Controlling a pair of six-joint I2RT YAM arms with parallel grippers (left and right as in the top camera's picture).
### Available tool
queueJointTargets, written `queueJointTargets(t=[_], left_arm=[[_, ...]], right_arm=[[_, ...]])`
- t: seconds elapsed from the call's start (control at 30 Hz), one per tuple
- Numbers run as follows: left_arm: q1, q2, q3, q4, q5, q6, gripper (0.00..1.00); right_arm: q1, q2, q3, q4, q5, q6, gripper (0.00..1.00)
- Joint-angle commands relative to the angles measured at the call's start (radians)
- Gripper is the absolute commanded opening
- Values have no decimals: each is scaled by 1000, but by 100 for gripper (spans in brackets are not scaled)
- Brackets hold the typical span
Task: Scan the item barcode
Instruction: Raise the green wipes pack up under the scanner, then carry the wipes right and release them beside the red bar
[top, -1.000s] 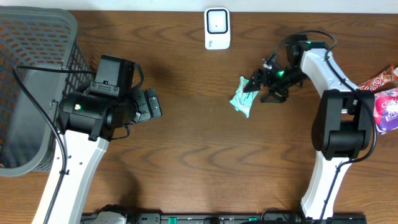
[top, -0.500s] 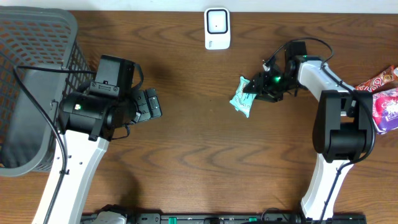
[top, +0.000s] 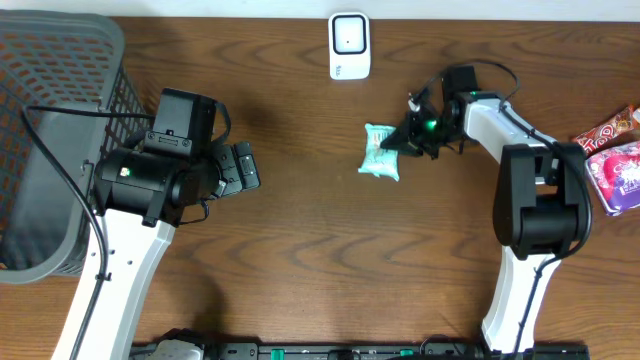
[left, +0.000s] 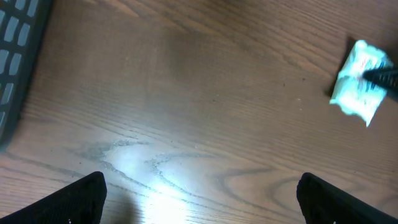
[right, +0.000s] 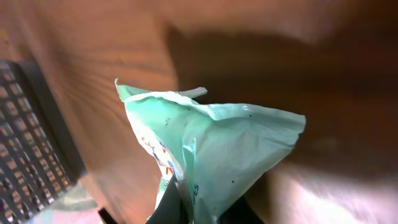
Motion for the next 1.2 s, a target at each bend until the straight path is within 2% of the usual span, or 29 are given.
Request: queueJointTargets(t=[0.0,0.07,0.2,0.27,0.37,0.6,0.77,0.8,0.83,0.97,1.17], left_arm=[[2,0,5,-3,-13,-5,97],[2,0,5,-3,-13,-5,98],[2,0,5,-3,-13,-5,98],[2,0,5,-3,-13,-5,98],[2,0,5,-3,-13,-5,98],[2,0,5,-3,-13,-5,98],[2,0,5,-3,-13,-5,98],[2,0,5,-3,-13,-5,98],[2,0,5,-3,-13,-5,98],[2,0,5,-3,-13,-5,98],[2,0,5,-3,-13,-5,98]], right_arm=[[19,5,129,43,-34,111,1],[48,5,220,179,-29,192,1],[80,5,263,382,77,322,1],[100,5,263,492,235,410,1],[134,6,263,562,448,571,1],[219,8,263,745,750,566,2],[224,9,263,741,795,420,1],[213,5,264,733,800,303,2],[204,-1,264,697,797,268,2],[166,-29,264,569,837,243,1],[32,-115,264,327,968,243,1]])
